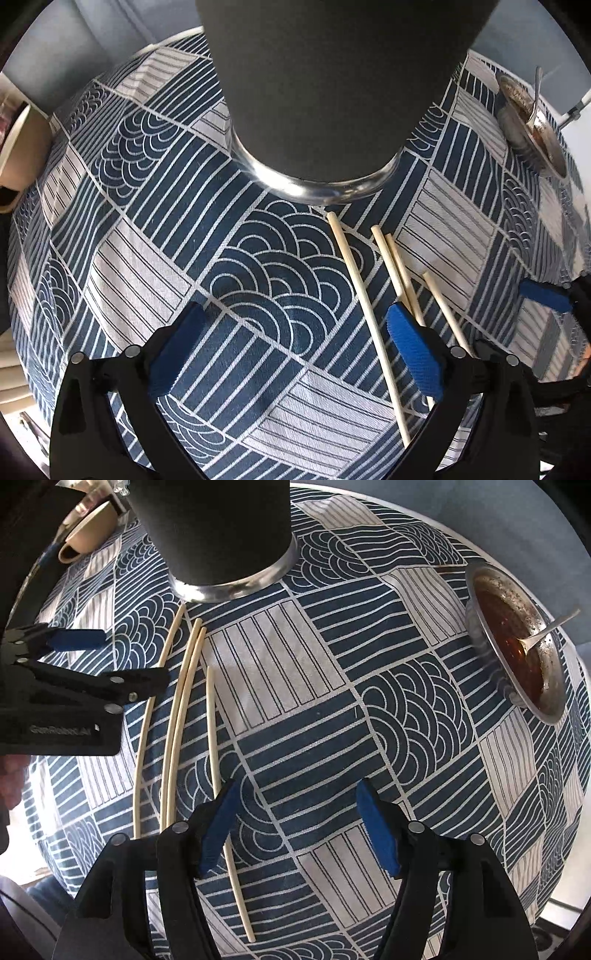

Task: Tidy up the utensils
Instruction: 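Close the left tool on a wooden stick while the right tool grasps another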

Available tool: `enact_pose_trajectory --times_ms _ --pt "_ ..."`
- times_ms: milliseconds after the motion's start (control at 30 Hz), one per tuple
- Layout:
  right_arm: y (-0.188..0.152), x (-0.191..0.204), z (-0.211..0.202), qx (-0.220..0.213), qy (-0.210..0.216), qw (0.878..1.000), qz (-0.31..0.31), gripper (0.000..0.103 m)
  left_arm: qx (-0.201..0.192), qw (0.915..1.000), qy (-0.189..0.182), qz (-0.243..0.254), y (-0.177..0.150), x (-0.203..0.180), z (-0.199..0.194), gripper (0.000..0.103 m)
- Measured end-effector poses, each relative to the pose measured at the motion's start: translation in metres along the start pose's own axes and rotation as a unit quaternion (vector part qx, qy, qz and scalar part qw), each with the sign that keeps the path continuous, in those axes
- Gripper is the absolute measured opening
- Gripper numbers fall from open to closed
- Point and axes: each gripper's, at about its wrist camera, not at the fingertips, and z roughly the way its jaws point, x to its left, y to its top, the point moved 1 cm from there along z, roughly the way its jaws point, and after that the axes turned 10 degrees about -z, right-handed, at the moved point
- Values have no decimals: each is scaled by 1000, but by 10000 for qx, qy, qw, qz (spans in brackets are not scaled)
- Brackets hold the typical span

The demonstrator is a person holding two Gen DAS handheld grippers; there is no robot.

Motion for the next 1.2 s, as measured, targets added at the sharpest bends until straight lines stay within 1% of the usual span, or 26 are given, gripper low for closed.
enact_pose_trajectory --times_ms 67,200,233,300,367,400,467,500,533,600,633,667,700,733,767,867,967,1033,1067,1100,1133,1200 --pt "-2 -2 0 -26 -11 10000 50 67 -103 9999 -41 55 0 -2 1 98" --pt "-6 -6 -1 -108 -21 9999 76 67 -218 9995 -88 210 -3 -3 -1 98" --pt "-7 -6 -2 -126 -25 9999 62 65 -221 9994 -95 237 -4 -1 -2 98" --pt "-8 -1 -6 -176 12 9997 -142 53 -210 9993 -109 289 -7 2 -2 96" --pt "-8 10 -9 -168 53 9990 -409 32 -177 9992 -125 333 -7 7 -6 89" --pt "-8 14 -9 -129 73 9986 -514 29 -169 9990 -140 383 -8 8 -6 87" --pt "-7 16 -10 -99 84 9987 -496 22 -174 9987 -178 451 -10 13 -9 81" --pt "-7 15 -10 -95 69 9989 -449 21 -191 9983 -203 508 -11 15 -10 79" --pt "-7 15 -10 -97 71 9990 -431 21 -206 9981 -220 538 -13 17 -12 75" --pt "-9 14 -11 -118 39 9989 -442 17 -224 9979 -250 560 -15 23 -16 66" --pt "-9 13 -12 -110 39 9990 -425 11 -223 9979 -260 550 -15 28 -18 57" --pt "-10 11 -12 -76 28 9992 -397 7 -217 9980 -266 537 -15 32 -20 47" --pt "-12 12 -11 -44 53 9993 -361 6 -193 9980 -282 523 -15 38 -22 41" --pt "-12 10 -11 -2 108 9995 -298 5 -164 9980 -294 533 -15 42 -23 31" --pt "-12 6 -11 31 203 9996 -183 4 -115 9979 -306 556 -15 47 -24 23" --pt "-14 -5 -12 13 410 9992 -27 3 28 9982 -457 398 -14 65 -25 11" --pt "-17 -13 -11 9 665 9976 170 1 231 9976 -648 110 -19 83 -24 6" --pt "-19 -18 -13 -76 805 9965 208 1 273 9972 -685 75 -24 90 -25 6" --pt "-20 -19 -15 -112 854 9960 226 1 264 9975 -652 112 -26 94 -27 6" --pt "-18 -26 -16 -148 903 9956 192 4 254 9978 -593 169 -28 94 -28 5" --pt "-19 -24 -20 -206 927 9954 102 5 244 9980 -543 220 -34 95 -28 5" --pt "-20 -17 -27 -230 735 9970 -110 5 212 9984 -408 343 -39 92 -28 5"
